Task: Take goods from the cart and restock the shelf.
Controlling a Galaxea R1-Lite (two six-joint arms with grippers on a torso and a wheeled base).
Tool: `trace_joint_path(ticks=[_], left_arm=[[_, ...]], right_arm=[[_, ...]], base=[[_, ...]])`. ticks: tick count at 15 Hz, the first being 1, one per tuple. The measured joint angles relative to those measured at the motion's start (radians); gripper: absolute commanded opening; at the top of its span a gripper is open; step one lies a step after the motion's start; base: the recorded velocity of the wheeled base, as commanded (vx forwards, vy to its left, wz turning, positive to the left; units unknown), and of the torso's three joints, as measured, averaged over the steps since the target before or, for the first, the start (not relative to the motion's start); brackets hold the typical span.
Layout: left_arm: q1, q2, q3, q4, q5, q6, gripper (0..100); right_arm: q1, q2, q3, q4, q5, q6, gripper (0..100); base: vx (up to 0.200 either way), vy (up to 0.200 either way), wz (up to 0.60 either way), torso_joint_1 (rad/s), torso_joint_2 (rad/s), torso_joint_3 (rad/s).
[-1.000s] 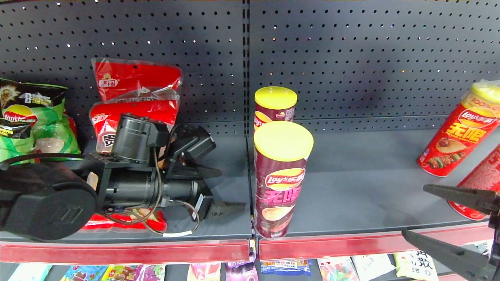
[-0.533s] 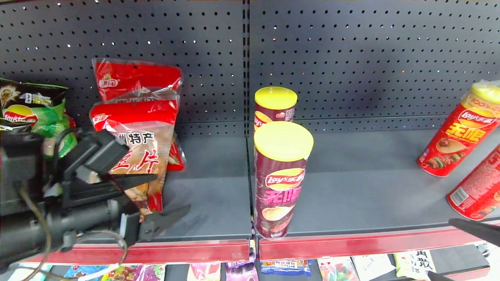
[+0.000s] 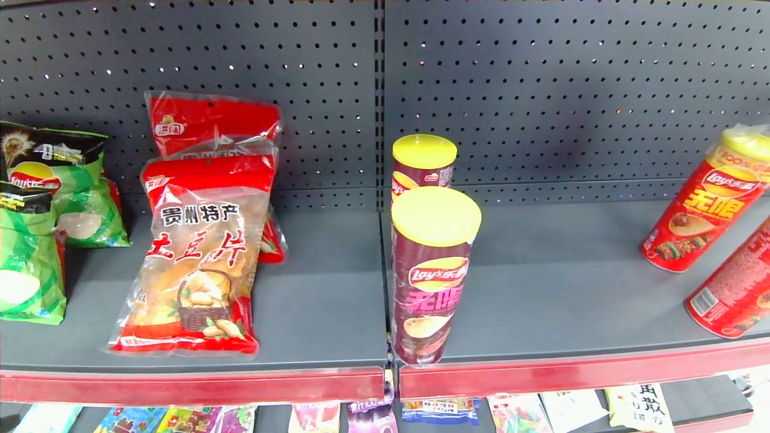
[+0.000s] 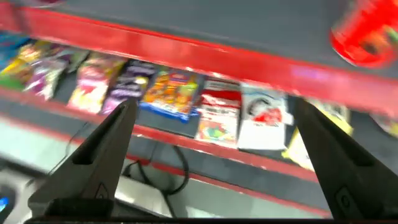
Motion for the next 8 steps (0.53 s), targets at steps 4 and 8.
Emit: trace_joint_path(ticks=[4,8], left_arm=[[0.212,-0.147,0.054,0.069,0.016,-0.011,100],[0.298,-0.317,0.131,0.07,-0.011,-0.005,100]], right_arm=[[-0.086,-0.081,0.067,0.004,-0.02,0.001,100],[-0.093,-0.211,0.13,0.002,-0.038,-0.004,100]], base=[[0.0,0.0,0.0,0.0,0.0,0.0],[0.0,0.0,0.0,0.0,0.0,0.0]])
